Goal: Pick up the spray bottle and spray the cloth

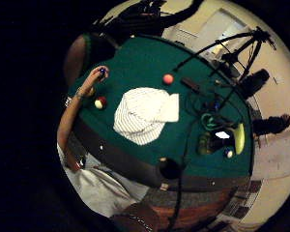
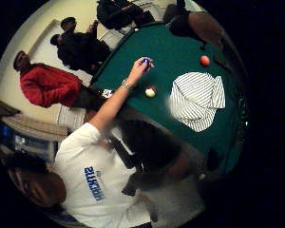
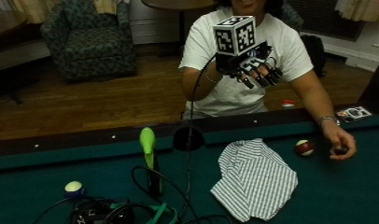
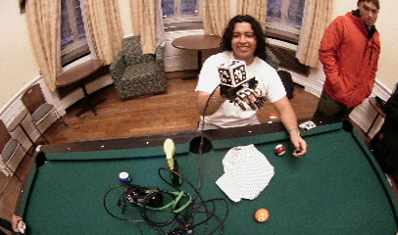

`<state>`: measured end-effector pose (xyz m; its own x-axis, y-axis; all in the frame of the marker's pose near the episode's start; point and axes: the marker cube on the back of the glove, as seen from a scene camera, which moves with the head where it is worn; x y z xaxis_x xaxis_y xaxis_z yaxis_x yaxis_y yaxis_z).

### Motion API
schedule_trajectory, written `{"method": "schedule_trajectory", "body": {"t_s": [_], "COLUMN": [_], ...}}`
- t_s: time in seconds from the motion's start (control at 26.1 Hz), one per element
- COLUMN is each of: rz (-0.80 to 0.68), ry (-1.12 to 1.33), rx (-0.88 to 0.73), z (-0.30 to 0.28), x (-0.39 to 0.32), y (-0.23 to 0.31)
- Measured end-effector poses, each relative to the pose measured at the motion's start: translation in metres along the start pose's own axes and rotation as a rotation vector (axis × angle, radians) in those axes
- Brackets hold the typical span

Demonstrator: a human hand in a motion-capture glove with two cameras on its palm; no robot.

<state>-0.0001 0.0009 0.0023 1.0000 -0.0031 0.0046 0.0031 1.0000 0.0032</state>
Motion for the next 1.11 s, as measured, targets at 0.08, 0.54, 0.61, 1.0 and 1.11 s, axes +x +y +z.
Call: {"method": "schedule_trajectory", "body": {"t_s": [0.08, 0.54, 0.61, 1.0, 1.11], "rz": [0.002, 0.100, 0.147, 0.256, 0.268], "ry": [-0.001, 0.018, 0.012, -0.009, -0.015], "rx": [-0.001, 0.015, 0.025, 0.044, 0.046], "z": [0.002, 0.000, -0.001, -0.013, -0.013], "x": [0.001, 0.038, 0.051, 0.117, 0.138], "y": [0.001, 0.015, 0.022, 0.058, 0.071]}}
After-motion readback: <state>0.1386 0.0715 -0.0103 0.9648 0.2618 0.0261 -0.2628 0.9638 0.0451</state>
